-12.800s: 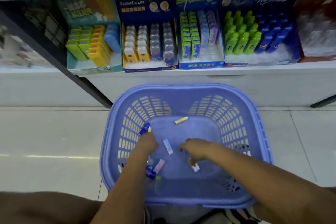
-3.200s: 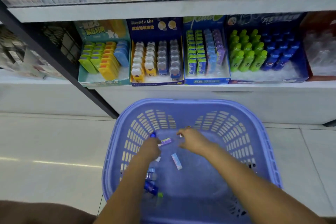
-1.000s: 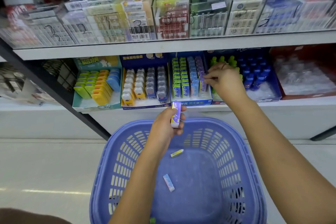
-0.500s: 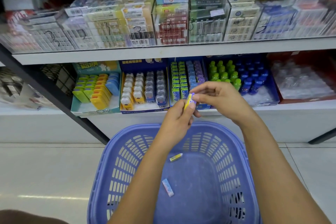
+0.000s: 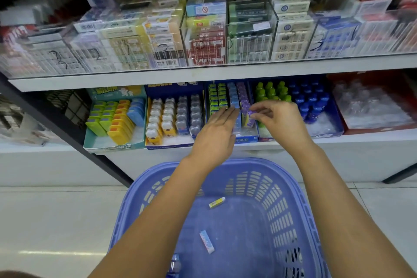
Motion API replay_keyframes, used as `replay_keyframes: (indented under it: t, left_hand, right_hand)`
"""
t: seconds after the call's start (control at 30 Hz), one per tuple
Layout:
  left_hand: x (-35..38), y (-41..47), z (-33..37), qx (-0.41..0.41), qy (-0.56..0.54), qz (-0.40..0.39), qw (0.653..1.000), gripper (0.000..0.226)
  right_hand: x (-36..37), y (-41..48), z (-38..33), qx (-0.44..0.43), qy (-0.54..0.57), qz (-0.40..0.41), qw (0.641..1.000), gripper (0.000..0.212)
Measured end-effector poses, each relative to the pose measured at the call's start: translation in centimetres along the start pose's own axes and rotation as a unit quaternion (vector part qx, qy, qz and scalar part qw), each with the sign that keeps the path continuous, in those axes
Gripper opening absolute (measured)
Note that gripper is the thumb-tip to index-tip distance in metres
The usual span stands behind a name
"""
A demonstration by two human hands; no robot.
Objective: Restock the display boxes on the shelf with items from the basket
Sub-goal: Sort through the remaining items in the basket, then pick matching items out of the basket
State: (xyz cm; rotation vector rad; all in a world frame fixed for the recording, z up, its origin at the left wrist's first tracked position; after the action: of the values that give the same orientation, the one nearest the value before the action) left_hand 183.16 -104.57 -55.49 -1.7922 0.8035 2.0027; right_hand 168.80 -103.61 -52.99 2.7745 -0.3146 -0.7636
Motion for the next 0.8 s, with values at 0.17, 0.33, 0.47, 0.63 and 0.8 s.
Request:
replay_keyframes:
  t: [0.17, 0.33, 0.47, 0.63, 0.8]
  left_hand:
    - [0.1, 0.1, -0.1, 0.003, -0.004, 0.019, 1.000, 0.060]
    - [0.5, 0.2, -0.1, 0.003, 0.009, -0.004, 1.000, 0.063]
    - [-0.9, -0.7, 0.4, 0.002, -0.043, 0.018, 0.999, 0.056]
    - [-1.5, -4.4, -0.8, -0.071, -0.180, 0.076, 0.978, 0.020]
    - [8.0, -9.9, -4.3, -0.160, -0.097, -0.182, 0.965, 0.018]
  right_hand:
    - [0.3, 0.6, 0.0, -0.011, -0.032, -0.026, 0.999, 0.018]
    - [1.6, 1.5, -0.1, 0.007, -0.071, -0.057, 0.996, 0.019]
    - [1.4, 1.5, 0.1, 0.038, -0.069, -0.053, 0.995, 0.020]
    - [1.3, -0.9, -1.8, 0.002, -0.038, -0.005, 0.999, 0.014]
    - [10.2, -6.0, 0.7, 0.102, -0.043, -0.247, 0.963, 0.015]
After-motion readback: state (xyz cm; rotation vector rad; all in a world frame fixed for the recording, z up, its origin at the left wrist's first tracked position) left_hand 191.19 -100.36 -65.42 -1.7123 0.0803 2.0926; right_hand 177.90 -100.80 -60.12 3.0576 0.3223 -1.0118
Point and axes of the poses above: each hand's wrist, its own y-axis towards the middle knuckle, its own x-axis out of the palm, z = x × y, the point moved 7 cm from there along y, towards the middle knuckle, and after that the axes turned 14 degrees about y, right-handed, at the moved point
